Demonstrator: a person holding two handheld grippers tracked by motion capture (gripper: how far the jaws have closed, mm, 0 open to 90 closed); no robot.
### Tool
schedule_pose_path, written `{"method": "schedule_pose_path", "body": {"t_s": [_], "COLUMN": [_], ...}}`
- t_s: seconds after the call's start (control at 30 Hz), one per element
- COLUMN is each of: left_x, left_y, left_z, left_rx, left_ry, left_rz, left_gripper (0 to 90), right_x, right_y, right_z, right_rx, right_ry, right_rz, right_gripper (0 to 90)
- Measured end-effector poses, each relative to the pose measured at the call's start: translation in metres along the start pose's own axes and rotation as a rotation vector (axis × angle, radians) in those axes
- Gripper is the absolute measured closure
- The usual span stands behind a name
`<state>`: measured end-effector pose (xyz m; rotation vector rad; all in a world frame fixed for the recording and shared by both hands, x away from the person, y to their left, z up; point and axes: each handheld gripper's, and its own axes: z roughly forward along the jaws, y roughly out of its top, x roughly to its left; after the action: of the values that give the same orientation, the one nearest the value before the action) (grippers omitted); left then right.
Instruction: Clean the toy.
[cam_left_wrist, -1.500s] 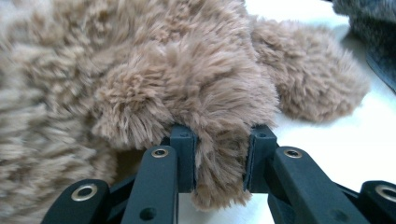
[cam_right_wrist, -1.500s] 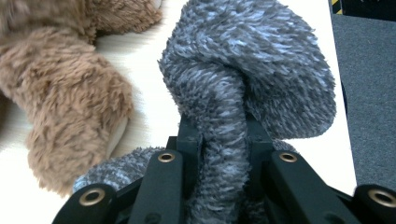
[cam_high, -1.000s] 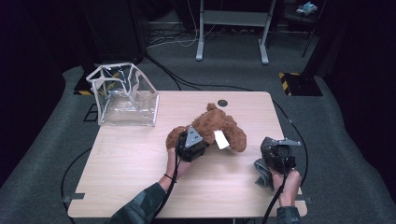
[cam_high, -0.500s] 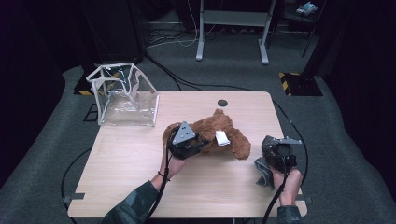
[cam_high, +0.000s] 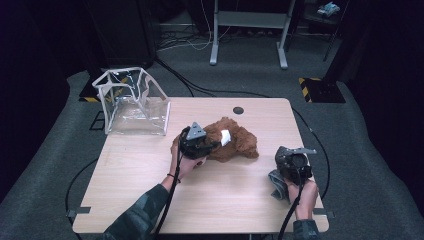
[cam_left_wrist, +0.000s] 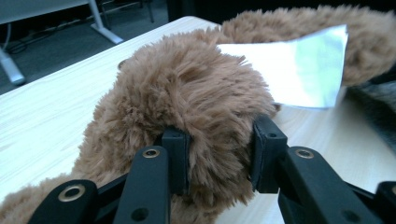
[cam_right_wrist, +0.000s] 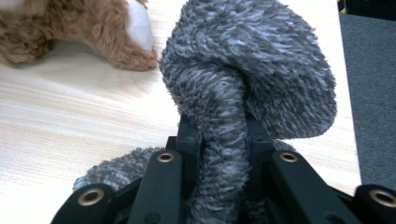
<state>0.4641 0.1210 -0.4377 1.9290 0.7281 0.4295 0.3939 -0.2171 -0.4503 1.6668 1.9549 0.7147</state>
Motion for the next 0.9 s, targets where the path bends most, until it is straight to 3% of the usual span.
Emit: {"method": "schedule_pose_path", "body": {"t_s": [0.1, 0.33, 0.47, 0.83, 0.9], "left_x": [0.005, 0.016, 0.022, 0.026, 0.029], "left_y": [-0.001, -0.007, -0.011, -0.016, -0.019], "left_z": [0.003, 0.004, 0.003, -0.002, 0.000], "left_rx": [0.011, 0.061, 0.061, 0.078, 0.107], "left_ry": [0.042, 0.147, 0.195, 0.410, 0.422], "left_rz": [-0.004, -0.023, -0.041, -0.034, -0.044], "left_gripper": [60.2, 38.0, 29.8, 24.8, 25.4], "right_x": [0.000, -0.002, -0.002, 0.000, 0.000], "right_y": [-0.001, -0.003, -0.004, -0.005, -0.005], "right_z": [0.000, 0.001, 0.002, 0.005, 0.005], "right_rx": [0.003, 0.009, 0.010, 0.013, 0.018], "right_ry": [0.001, 0.008, 0.011, 0.013, 0.013], "right_rz": [0.000, 0.000, 0.003, 0.003, 0.001], "right_gripper": [73.7, 73.6, 73.6, 73.6, 73.6]}}
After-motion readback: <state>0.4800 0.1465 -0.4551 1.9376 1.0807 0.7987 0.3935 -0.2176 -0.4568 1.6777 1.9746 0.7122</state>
